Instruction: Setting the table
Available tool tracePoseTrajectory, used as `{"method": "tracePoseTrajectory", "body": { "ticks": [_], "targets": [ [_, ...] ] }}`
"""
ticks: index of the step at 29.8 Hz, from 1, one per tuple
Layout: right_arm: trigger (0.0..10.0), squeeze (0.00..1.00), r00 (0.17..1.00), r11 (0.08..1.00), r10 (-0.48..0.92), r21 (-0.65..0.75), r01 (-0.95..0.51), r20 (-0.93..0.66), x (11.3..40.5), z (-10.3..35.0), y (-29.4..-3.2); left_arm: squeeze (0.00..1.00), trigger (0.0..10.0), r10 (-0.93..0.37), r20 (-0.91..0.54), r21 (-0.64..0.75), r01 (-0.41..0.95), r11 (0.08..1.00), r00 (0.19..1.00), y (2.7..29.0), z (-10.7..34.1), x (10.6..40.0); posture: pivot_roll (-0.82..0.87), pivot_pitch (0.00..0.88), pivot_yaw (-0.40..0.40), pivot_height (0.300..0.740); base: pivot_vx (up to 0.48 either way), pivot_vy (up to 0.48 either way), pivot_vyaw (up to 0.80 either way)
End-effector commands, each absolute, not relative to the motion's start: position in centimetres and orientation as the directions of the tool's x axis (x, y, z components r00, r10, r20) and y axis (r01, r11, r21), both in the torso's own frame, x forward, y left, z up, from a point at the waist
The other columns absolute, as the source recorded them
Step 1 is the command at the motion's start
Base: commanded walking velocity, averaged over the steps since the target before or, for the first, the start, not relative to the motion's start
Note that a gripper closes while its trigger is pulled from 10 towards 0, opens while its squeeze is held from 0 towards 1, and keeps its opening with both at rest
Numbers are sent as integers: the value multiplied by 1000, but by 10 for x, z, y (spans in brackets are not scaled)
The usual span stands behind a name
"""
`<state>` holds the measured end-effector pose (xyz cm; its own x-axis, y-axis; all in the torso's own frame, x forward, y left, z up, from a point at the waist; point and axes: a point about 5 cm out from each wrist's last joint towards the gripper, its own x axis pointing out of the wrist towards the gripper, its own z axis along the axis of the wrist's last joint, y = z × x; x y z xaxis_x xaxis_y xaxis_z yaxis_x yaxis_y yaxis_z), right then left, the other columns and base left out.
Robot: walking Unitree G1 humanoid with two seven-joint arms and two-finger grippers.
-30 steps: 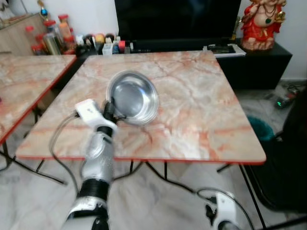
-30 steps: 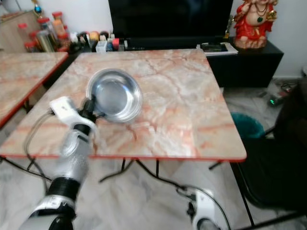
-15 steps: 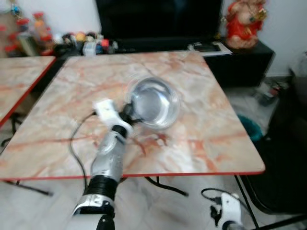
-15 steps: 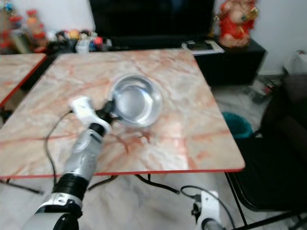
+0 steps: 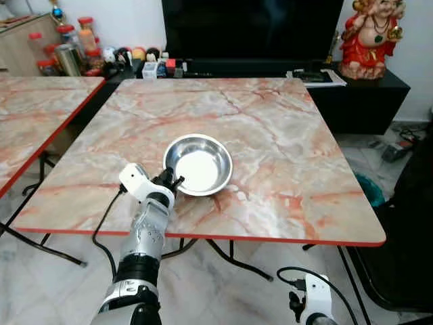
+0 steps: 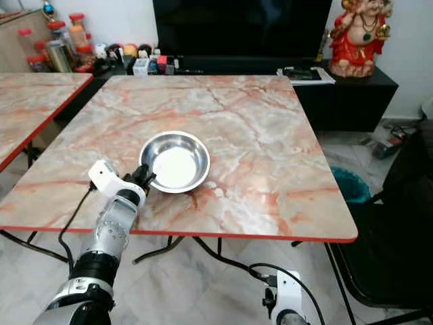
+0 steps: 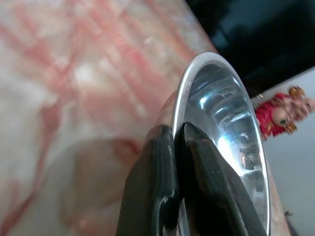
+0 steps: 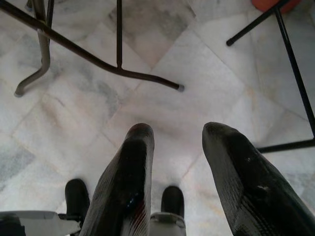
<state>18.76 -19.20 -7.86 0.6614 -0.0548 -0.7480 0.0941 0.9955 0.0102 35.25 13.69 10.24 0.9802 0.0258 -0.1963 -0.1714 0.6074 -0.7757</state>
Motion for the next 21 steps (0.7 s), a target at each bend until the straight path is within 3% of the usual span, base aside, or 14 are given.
{"method": "tracePoseTrajectory", "body": {
  "ticks": [1,21],
  "targets": [
    [10000,0,664,995,-63,0,95,-745,188,-78,-194,0,10000,24,-198,-805,-177,566,980,135,112,358,-5,0,23,740,0,0,0],
    [10000,0,659,996,-61,-7,84,-749,187,-79,-193,0,10000,9,-329,-775,-276,568,944,133,119,359,-2,0,24,740,0,0,0]
  ]
}}
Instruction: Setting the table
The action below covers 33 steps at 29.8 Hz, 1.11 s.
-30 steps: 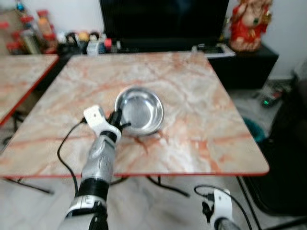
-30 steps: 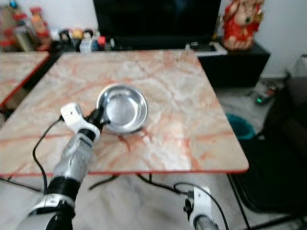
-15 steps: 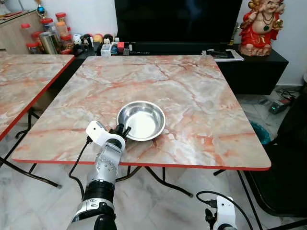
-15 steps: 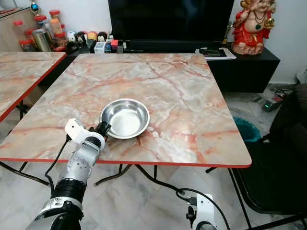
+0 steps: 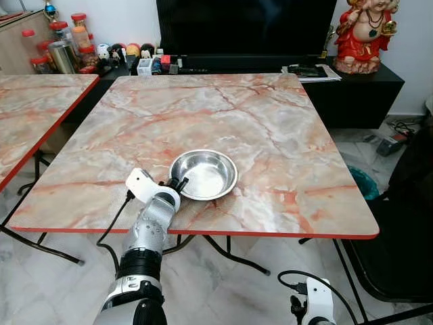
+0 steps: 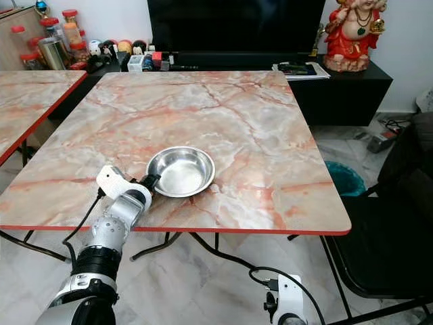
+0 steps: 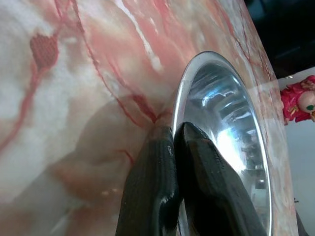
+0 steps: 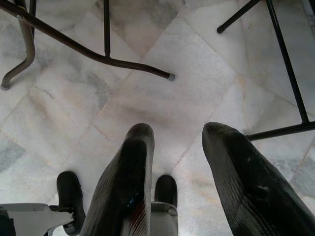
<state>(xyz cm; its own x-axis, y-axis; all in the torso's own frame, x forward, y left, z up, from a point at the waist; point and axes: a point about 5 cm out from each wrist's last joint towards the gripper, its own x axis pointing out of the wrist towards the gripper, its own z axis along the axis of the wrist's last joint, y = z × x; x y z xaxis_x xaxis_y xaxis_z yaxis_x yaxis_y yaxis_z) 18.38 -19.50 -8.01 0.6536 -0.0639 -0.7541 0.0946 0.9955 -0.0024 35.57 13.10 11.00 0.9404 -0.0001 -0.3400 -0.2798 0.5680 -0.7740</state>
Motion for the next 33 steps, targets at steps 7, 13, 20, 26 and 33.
{"method": "tracePoseTrajectory", "body": {
  "ticks": [7,13,20,26,33],
  "targets": [
    [10000,0,659,996,-63,-9,85,-750,187,-79,-194,169,10000,8,-373,-769,-314,556,928,133,116,357,-7,0,26,740,0,0,0],
    [10000,0,659,997,-62,-9,83,-750,187,-79,-193,694,10000,8,-365,-770,-307,560,931,133,119,356,-2,0,24,740,0,0,0],
    [10000,0,660,997,-58,-9,78,-749,187,-79,-192,1000,10000,1,-360,-779,-301,550,933,133,122,355,2,0,24,740,0,0,0],
    [10000,0,658,997,-59,-10,78,-750,187,-79,-193,1000,10000,-8,-363,-779,-299,551,932,131,123,353,0,0,23,740,0,0,0],
    [10000,0,657,997,-58,-13,74,-752,186,-79,-193,1000,10000,-9,-348,-785,-286,550,938,132,127,351,2,0,18,740,0,0,0]
  ]
}}
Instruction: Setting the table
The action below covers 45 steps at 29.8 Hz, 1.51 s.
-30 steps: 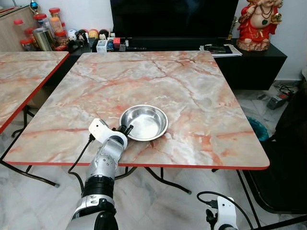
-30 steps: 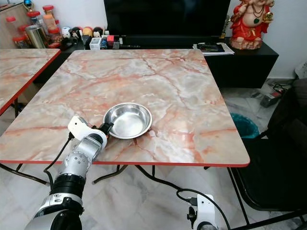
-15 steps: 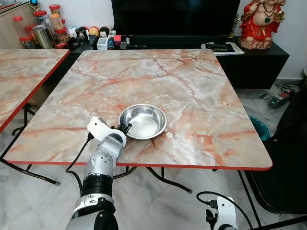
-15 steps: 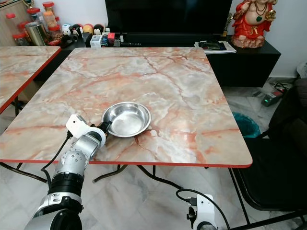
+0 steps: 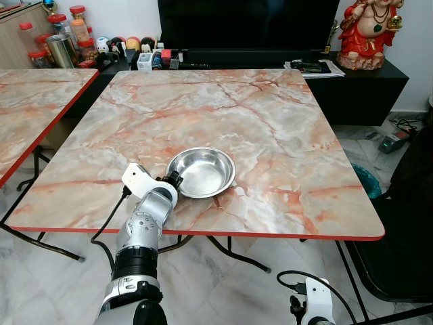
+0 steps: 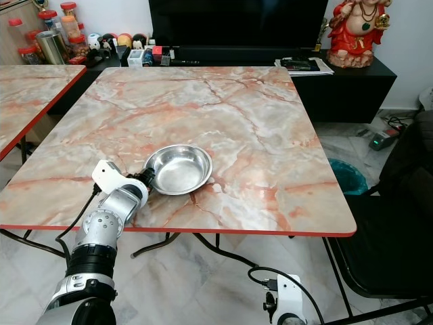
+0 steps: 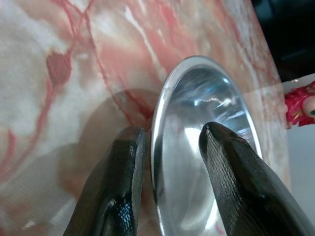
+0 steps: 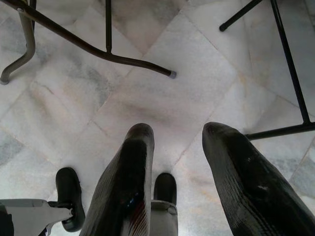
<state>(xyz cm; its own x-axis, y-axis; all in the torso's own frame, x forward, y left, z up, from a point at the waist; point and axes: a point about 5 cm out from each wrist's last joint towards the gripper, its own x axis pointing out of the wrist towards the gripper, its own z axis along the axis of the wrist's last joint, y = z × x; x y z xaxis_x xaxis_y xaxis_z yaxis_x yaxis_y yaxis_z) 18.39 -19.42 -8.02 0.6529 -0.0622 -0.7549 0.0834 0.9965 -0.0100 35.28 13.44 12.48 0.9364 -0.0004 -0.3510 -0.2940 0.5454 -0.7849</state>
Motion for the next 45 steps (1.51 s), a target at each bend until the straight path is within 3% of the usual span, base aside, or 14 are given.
{"method": "tracePoseTrajectory", "body": {
  "ticks": [1,5,6,7,8,9,13,18,20,23,26,35,45],
  "targets": [
    [10000,0,657,997,-58,-13,73,-751,186,-79,-193,1000,10000,-9,-343,-786,-281,550,939,132,128,351,2,0,18,740,0,0,0],
    [10000,0,658,997,-57,-12,72,-751,187,-79,-193,1000,10000,-3,-345,-783,-286,552,938,135,130,349,4,0,17,740,0,0,0],
    [10000,0,658,997,-56,-12,71,-751,187,-79,-193,588,10000,4,-344,-779,-288,557,939,137,131,348,4,0,18,740,0,0,0],
    [10000,0,658,997,-56,-12,71,-751,187,-79,-193,588,10000,4,-344,-779,-288,557,939,137,131,348,4,0,18,740,0,0,0],
    [10000,0,658,997,-56,-12,71,-751,187,-79,-193,55,10000,15,-343,-774,-292,562,939,139,132,347,3,0,19,740,0,0,0],
    [10000,0,658,997,-56,-12,71,-751,187,-79,-193,0,10000,20,-341,-772,-292,564,940,141,134,346,3,0,19,740,0,0,0],
    [10000,0,657,997,-56,-11,72,-752,186,-79,-193,0,10000,59,-327,-743,-296,600,943,150,139,343,4,0,20,740,0,0,0],
    [10000,0,656,998,-51,-12,64,-753,186,-79,-192,0,10000,157,-278,-619,-302,725,948,166,146,341,8,0,20,740,0,0,0],
    [10000,0,657,998,-48,-11,60,-752,187,-79,-191,0,10000,214,-184,-488,-278,827,959,176,154,340,9,0,21,740,0,0,0],
    [10000,0,657,998,-47,-11,59,-752,187,-79,-191,0,10000,225,-146,-450,-267,852,963,179,157,339,9,0,22,740,0,0,0],
    [10000,0,662,998,-43,-8,55,-748,189,-78,-190,0,10000,213,64,-151,-201,968,975,189,161,336,14,0,23,740,0,0,0],
    [10000,0,670,998,-49,-4,69,-740,191,-77,-191,0,10000,121,162,158,-147,976,979,192,136,325,7,0,22,740,0,0,0],
    [10000,0,668,996,-57,-1,85,-742,190,-77,-191,0,10000,78,255,113,-110,987,964,178,147,332,12,0,23,740,0,0,0]
  ]
}}
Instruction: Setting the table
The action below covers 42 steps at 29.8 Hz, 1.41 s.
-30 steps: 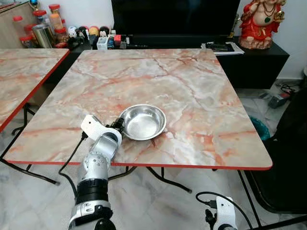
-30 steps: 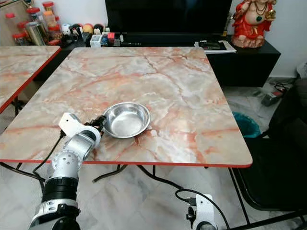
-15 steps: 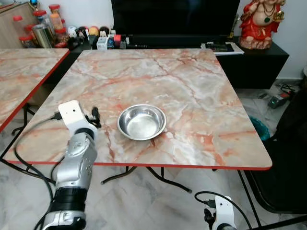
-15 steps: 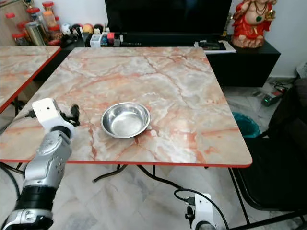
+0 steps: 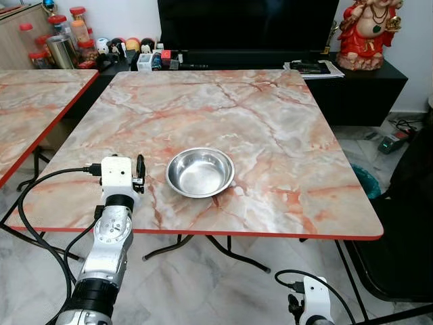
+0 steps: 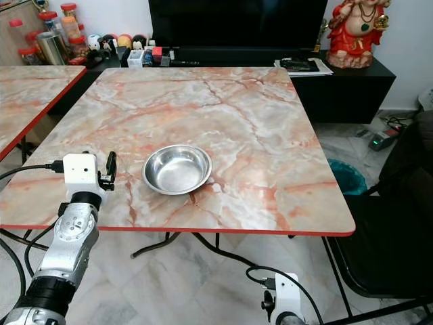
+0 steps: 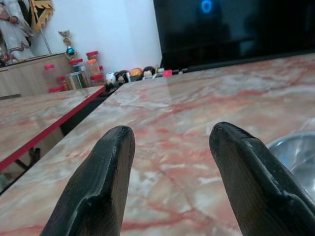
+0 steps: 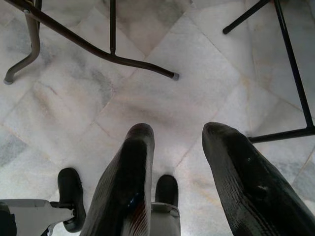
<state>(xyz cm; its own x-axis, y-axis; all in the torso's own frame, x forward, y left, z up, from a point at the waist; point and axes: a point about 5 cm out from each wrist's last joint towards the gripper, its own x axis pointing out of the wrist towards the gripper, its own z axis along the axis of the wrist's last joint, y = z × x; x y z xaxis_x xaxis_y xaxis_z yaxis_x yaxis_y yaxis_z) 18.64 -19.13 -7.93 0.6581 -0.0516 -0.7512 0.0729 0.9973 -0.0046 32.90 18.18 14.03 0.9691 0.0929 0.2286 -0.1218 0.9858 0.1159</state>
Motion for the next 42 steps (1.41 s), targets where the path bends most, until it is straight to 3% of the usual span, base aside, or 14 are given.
{"method": "tracePoseTrajectory", "body": {
  "ticks": [1,29,42],
  "targets": [
    [10000,0,668,996,-58,0,86,-742,190,-77,-191,0,10000,78,255,114,-110,987,964,178,147,333,12,0,23,740,0,0,0],
    [10000,0,661,995,-64,0,97,-748,191,-78,-189,0,10000,70,282,82,-96,992,957,175,151,338,22,0,26,740,0,82,0],
    [10000,0,662,995,-60,6,97,-747,191,-78,-188,0,10000,72,281,80,-98,992,957,176,151,338,25,0,31,740,0,420,0]
  ]
}}
